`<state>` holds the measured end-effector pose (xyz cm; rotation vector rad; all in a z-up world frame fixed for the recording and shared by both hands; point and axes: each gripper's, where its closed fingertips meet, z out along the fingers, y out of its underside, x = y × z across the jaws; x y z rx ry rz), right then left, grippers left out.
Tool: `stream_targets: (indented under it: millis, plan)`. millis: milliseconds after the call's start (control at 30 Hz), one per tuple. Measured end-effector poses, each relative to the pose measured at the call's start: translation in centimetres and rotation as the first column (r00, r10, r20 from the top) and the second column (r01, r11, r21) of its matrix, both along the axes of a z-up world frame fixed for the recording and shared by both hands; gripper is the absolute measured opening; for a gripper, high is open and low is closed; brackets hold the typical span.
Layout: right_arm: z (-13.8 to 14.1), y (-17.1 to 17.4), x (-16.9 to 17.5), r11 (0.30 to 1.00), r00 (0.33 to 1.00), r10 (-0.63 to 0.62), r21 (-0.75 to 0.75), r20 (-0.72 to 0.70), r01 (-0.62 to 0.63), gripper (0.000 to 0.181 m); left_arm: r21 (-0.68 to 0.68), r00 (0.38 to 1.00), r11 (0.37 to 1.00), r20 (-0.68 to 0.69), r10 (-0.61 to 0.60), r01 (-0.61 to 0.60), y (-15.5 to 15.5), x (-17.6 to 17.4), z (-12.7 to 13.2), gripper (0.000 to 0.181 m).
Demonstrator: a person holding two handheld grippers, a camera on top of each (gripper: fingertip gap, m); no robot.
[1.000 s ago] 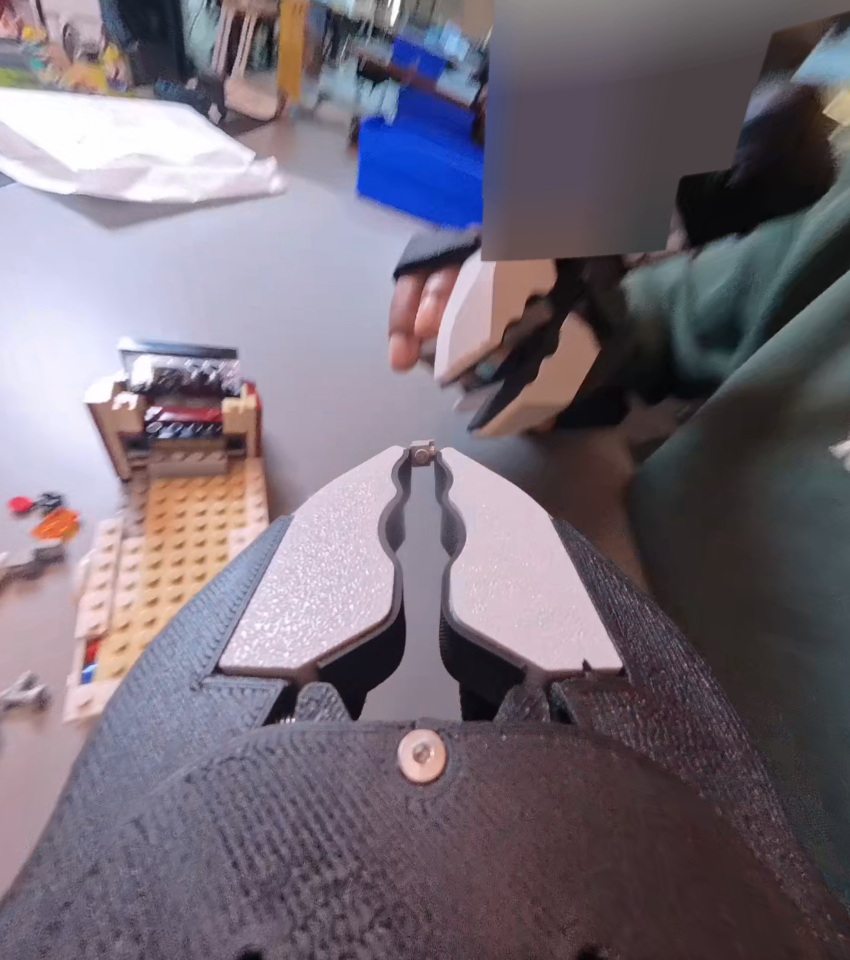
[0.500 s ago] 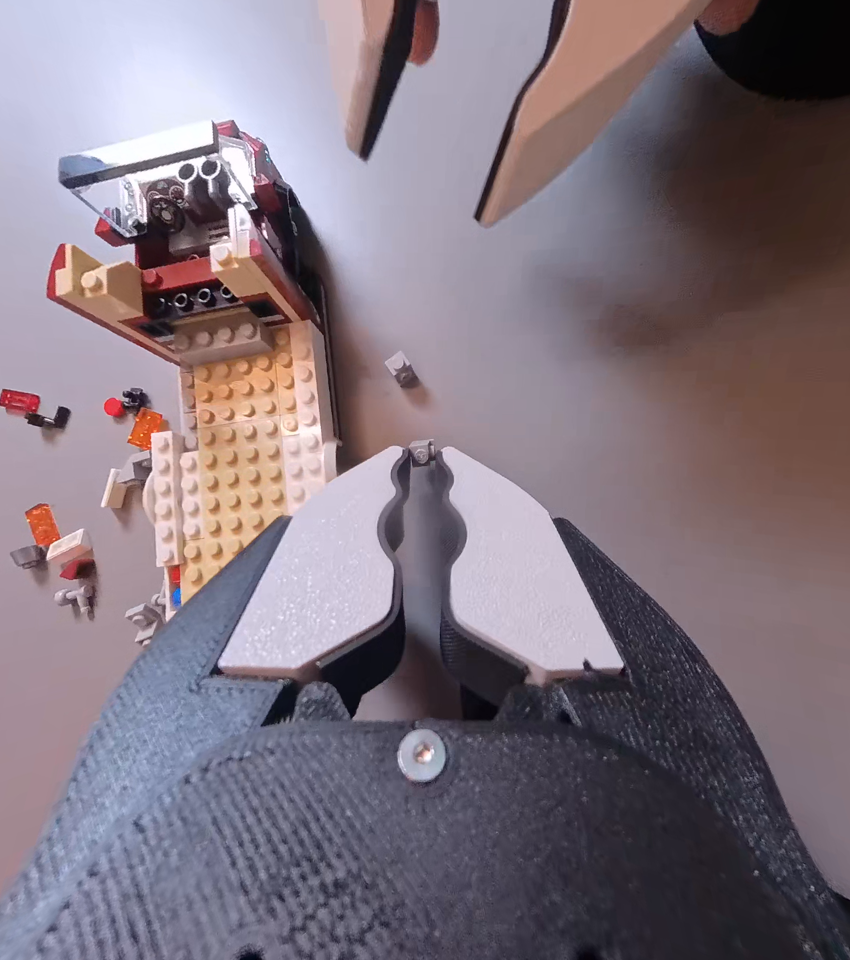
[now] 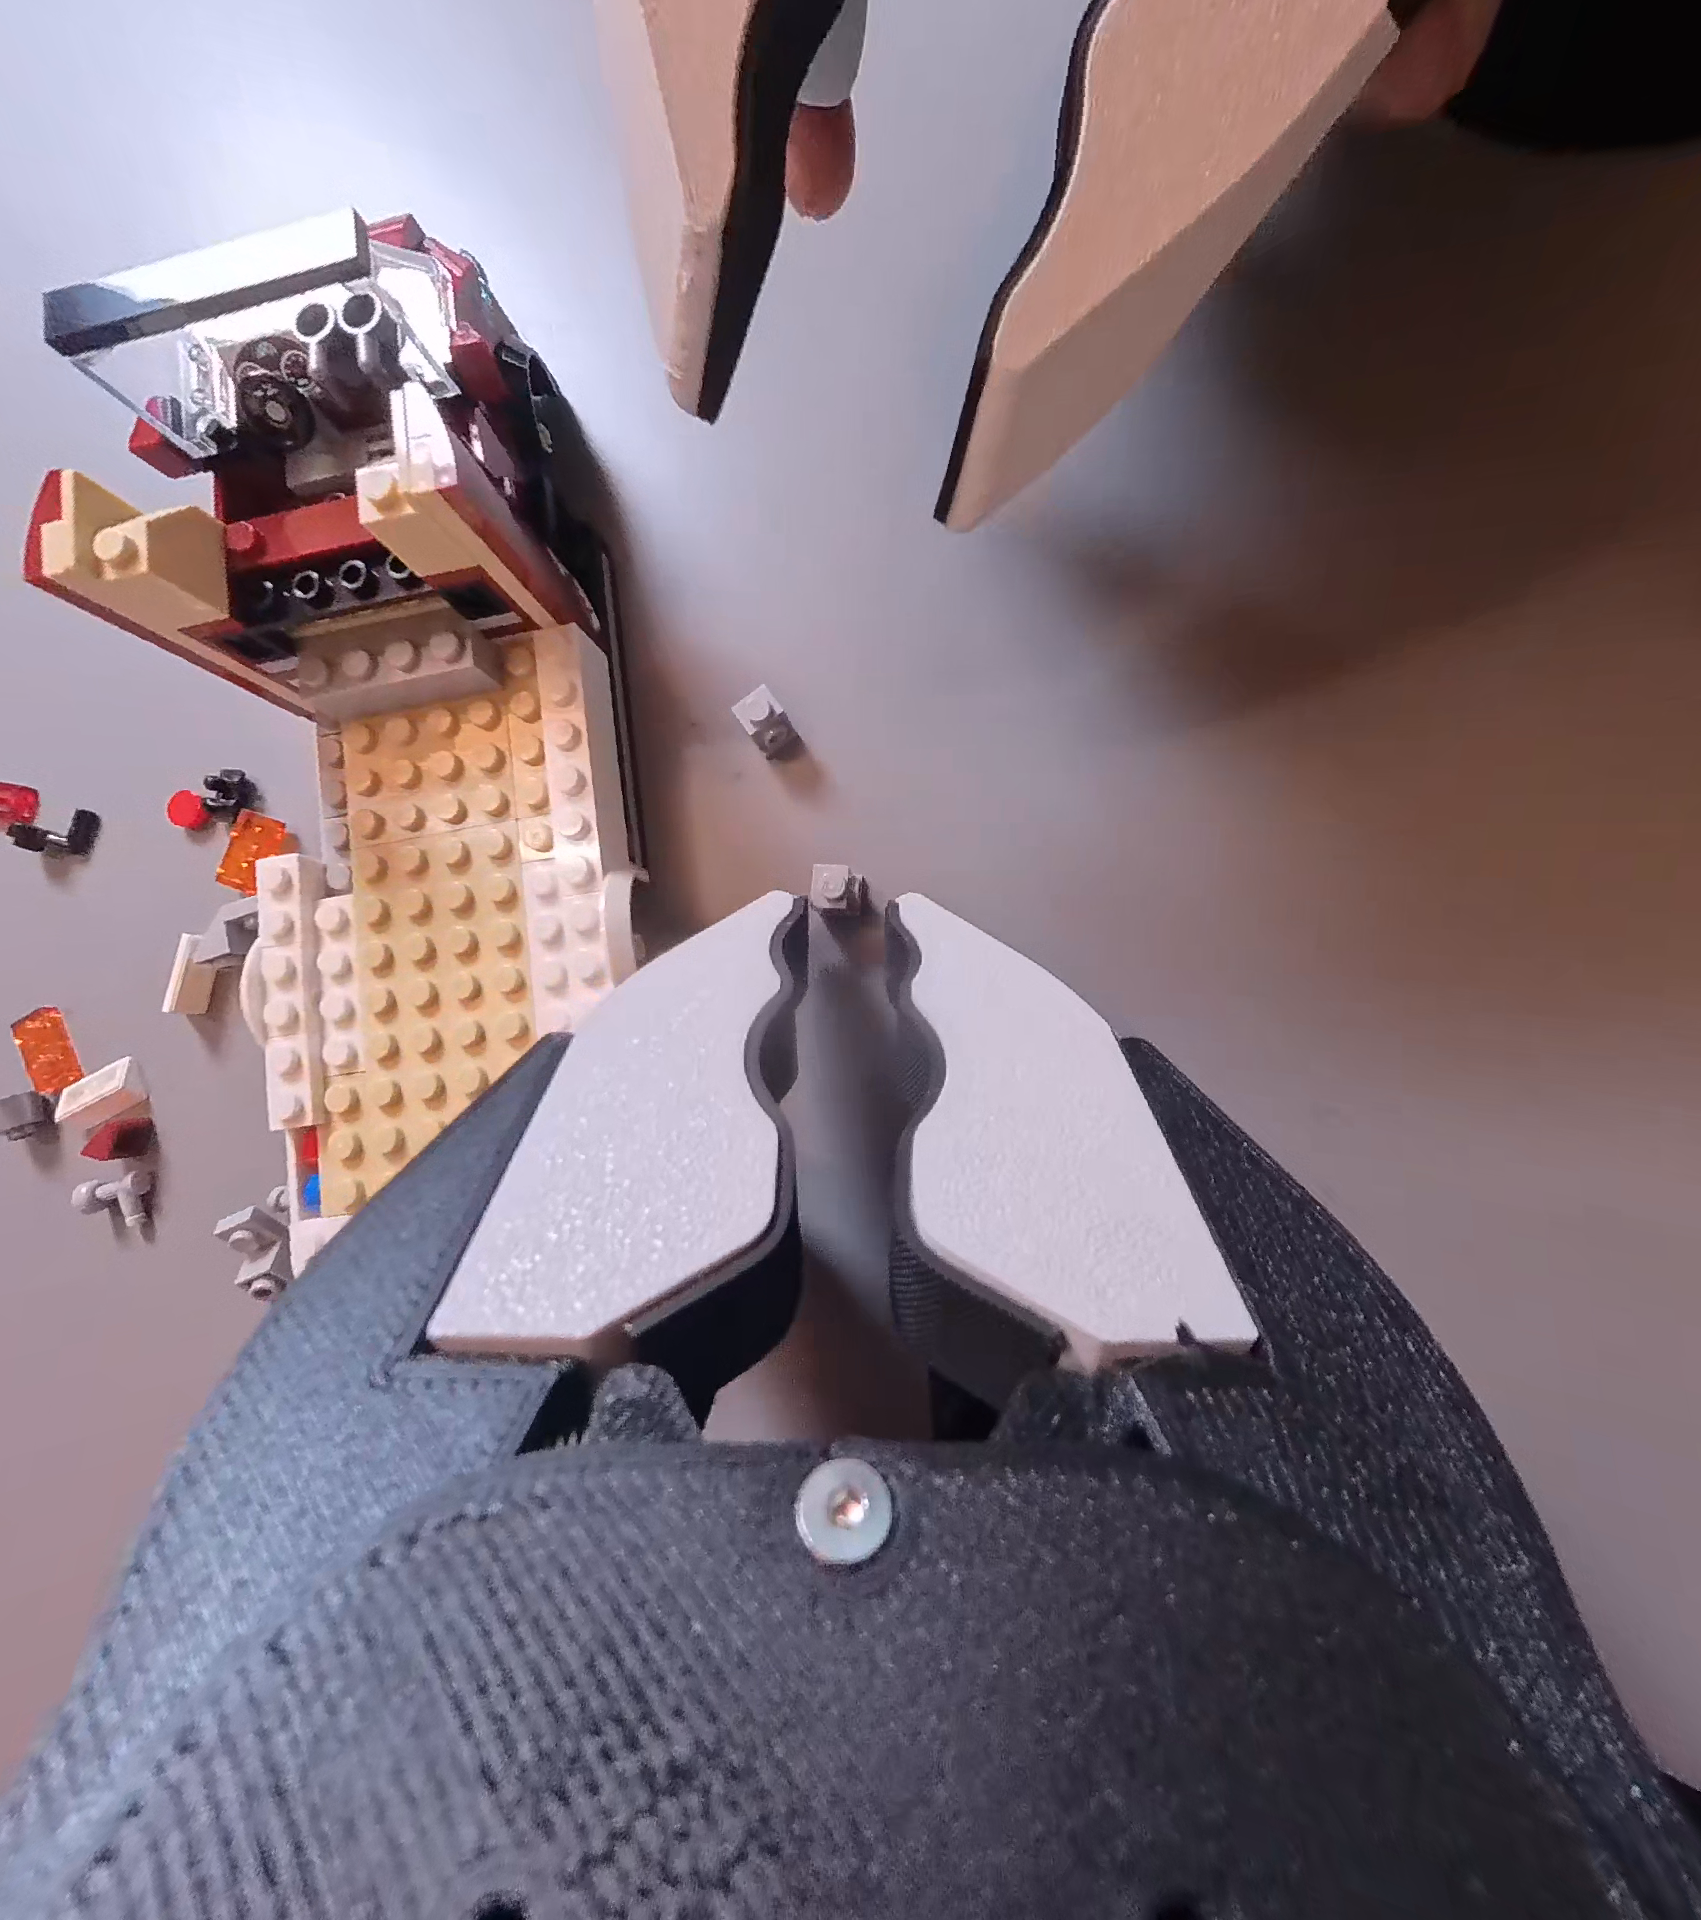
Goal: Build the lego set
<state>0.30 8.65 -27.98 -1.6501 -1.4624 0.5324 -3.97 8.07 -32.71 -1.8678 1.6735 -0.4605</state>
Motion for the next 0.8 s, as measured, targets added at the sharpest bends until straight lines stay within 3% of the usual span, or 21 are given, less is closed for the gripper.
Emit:
stream_targets:
  millis: [133,233,400,533,667,733,800]
  plan:
    - [0.9,0.5,0.1,0.999,0.999,-0.026,0.033,-0.040,0.028,0.031,0.012,0.998,1.000,0.065,0.017,-0.018,0.1,0.0,1.3,0.022]
    - [2.7,1.5,0.3,0.992,0.988,-0.085,0.080,-0.126,0.096,0.038,0.009,0.977,0.999,0.209,0.049,-0.052,0.5,0.0,3.8,0.030]
    - [5.6,3.1,1.4,0.969,0.940,-0.190,0.102,-0.283,0.227,0.042,0.011,0.871,0.991,0.478,0.112,-0.134,1.6,-1.1,9.3,0.029]
    - [6.4,4.3,2.6,0.948,0.904,-0.260,0.085,-0.339,0.305,0.048,0.105,0.763,0.964,0.634,0.123,-0.243,2.3,-3.6,13.8,0.014]
    - [6.7,4.8,3.0,0.939,0.888,-0.288,0.076,-0.358,0.335,0.042,0.178,0.634,0.873,0.753,0.175,-0.453,2.9,-9.1,19.2,0.000]
    - [6.7,5.0,3.2,0.933,0.890,-0.293,0.098,-0.348,0.346,0.038,0.187,0.574,0.794,0.785,0.234,-0.579,3.5,-14.1,21.7,0.000]
    - [6.9,5.2,3.5,0.927,0.886,-0.297,0.116,-0.356,0.358,0.032,0.183,0.519,0.676,0.786,0.335,-0.714,4.4,-20.6,23.3,0.000]
